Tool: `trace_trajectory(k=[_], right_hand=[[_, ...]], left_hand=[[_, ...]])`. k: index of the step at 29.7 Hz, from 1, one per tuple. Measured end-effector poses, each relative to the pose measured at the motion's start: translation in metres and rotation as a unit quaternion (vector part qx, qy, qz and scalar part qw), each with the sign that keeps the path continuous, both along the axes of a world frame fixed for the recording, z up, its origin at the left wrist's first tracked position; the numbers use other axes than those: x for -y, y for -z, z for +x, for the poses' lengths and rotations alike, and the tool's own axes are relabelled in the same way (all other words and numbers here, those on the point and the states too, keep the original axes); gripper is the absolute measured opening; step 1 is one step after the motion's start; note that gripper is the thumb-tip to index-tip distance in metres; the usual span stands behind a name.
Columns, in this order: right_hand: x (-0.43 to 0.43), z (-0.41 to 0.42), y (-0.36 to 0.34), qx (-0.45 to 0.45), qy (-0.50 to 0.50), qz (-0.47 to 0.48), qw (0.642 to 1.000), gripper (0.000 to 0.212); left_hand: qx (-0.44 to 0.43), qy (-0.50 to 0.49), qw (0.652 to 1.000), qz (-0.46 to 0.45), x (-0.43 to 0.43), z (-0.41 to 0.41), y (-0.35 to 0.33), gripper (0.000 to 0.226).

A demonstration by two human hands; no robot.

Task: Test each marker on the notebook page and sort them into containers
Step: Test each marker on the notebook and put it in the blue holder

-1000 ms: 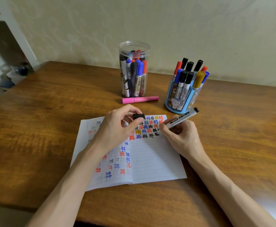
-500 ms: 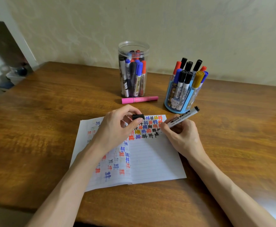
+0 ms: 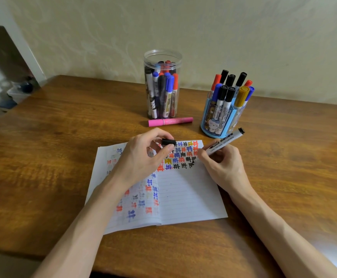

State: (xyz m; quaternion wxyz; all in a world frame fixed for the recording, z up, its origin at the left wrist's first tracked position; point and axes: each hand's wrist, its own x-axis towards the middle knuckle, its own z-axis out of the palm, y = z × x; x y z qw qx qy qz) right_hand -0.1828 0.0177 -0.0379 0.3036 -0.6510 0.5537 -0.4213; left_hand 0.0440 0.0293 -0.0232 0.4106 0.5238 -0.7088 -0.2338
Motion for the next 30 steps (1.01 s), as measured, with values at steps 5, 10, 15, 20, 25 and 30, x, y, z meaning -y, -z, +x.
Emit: trace_trajectory(k=[5, 10, 15, 20, 25, 30], right_hand=[[0.001, 0.0, 0.0, -0.012, -0.021, 0.033, 0.999, 0.012], [-0.003, -0.002, -0.01, 0.102, -0.006, 0.022, 0.995, 0.007], [-0.007, -0.003, -0.017, 0.199, -0.055, 0.041, 0.978, 0.02], [-0.01, 0.0, -0.018, 0.229, -0.105, 0.032, 0.967, 0.019], [-0.011, 0.001, -0.013, 0.239, -0.144, 0.036, 0.96, 0.021], [-0.008, -0.003, -0.021, 0.309, -0.163, 0.15, 0.925, 0.025]], left_hand=[[-0.012, 0.011, 1.0, 0.003, -0.002, -0.001, -0.003, 0.016], [-0.024, 0.036, 0.998, 0.035, -0.004, -0.002, -0.003, 0.017], [-0.057, 0.057, 0.994, 0.068, -0.006, -0.004, -0.006, 0.017], [-0.066, 0.063, 0.993, 0.073, -0.007, -0.005, -0.008, 0.018], [-0.062, 0.067, 0.993, 0.068, -0.007, -0.005, -0.006, 0.022], [-0.025, 0.056, 0.997, 0.04, -0.005, -0.002, -0.004, 0.025]])
